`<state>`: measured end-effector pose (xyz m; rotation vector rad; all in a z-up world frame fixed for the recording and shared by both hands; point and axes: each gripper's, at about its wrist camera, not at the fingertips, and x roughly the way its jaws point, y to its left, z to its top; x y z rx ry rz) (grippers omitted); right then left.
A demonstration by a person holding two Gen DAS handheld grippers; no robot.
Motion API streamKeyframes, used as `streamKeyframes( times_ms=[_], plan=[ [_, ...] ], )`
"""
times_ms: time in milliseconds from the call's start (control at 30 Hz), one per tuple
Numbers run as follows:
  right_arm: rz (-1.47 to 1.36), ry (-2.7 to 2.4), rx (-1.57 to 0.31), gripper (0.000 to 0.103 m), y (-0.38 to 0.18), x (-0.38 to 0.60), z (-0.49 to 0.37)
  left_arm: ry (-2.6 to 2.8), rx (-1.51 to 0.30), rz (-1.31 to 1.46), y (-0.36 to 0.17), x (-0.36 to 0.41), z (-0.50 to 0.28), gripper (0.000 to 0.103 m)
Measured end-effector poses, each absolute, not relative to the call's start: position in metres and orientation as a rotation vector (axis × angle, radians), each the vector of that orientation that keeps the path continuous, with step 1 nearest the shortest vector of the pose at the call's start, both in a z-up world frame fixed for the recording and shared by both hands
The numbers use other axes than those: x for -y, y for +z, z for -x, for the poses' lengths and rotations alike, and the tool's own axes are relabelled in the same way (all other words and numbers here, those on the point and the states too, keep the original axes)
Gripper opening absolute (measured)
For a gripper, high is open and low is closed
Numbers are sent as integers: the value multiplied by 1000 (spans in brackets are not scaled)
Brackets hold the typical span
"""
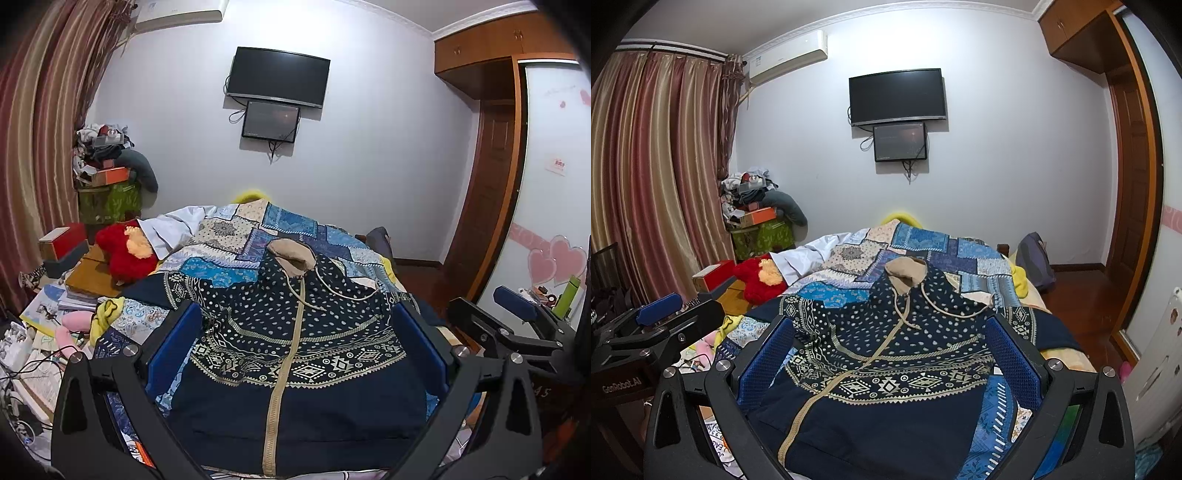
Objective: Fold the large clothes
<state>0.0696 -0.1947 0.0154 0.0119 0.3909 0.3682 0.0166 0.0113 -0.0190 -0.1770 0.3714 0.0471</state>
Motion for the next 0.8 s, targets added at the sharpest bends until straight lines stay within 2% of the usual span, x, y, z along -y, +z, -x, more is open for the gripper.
streamKeyframes(
  times_ms=[400,600,800],
  plan=[
    [3,331,-382,103,10,194,-90,72,-391,167,-27,-28,-39,103],
    [8,312,-404,103,2,188,-129,128,-424,179,-37,-68,-82,103],
    [14,336,-459,103,-16,175,-192,262,-519,165,-73,-132,-150,103]
  ],
)
